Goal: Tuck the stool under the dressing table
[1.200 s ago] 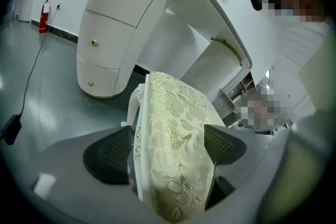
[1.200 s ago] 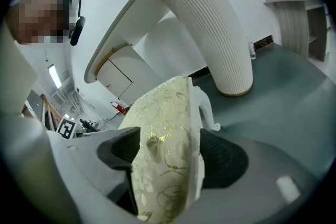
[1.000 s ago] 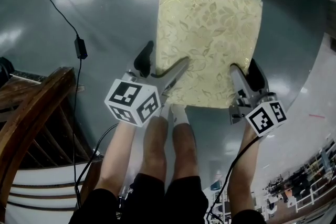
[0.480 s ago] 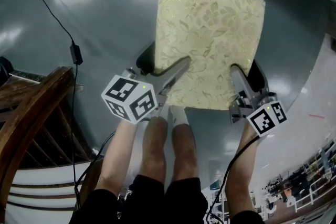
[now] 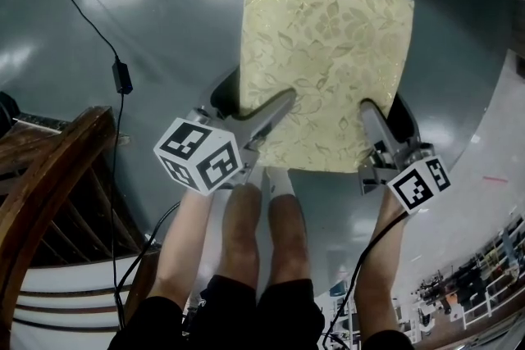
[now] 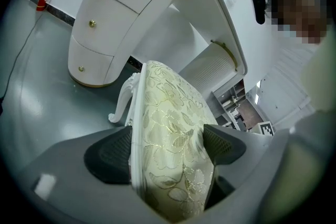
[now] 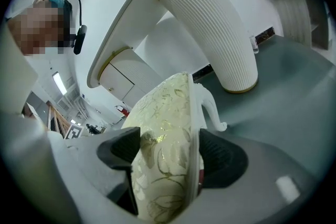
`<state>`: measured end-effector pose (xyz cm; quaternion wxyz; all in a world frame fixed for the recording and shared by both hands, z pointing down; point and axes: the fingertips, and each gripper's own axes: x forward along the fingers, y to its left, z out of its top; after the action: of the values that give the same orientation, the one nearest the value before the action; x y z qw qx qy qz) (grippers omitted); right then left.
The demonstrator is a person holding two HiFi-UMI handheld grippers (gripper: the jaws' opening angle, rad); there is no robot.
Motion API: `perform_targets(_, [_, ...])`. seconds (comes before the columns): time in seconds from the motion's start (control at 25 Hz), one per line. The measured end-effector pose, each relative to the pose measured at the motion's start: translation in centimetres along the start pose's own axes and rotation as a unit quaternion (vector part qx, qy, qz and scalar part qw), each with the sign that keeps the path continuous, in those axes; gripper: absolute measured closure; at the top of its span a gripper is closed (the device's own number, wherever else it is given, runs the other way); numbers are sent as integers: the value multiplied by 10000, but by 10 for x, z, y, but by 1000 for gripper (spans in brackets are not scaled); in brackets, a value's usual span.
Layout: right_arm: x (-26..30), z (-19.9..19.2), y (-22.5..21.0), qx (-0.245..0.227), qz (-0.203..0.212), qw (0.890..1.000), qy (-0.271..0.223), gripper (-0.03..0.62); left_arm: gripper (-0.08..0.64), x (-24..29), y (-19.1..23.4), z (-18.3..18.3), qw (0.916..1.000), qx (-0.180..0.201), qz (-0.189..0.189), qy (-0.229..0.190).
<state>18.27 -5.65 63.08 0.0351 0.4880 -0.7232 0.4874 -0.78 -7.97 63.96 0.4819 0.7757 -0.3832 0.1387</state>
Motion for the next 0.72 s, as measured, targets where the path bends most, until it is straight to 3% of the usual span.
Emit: perform_targets(0.72, [-2, -2, 0, -6, -100, 9997, -232, 249, 126, 0, 0, 2, 9999, 160, 27, 10])
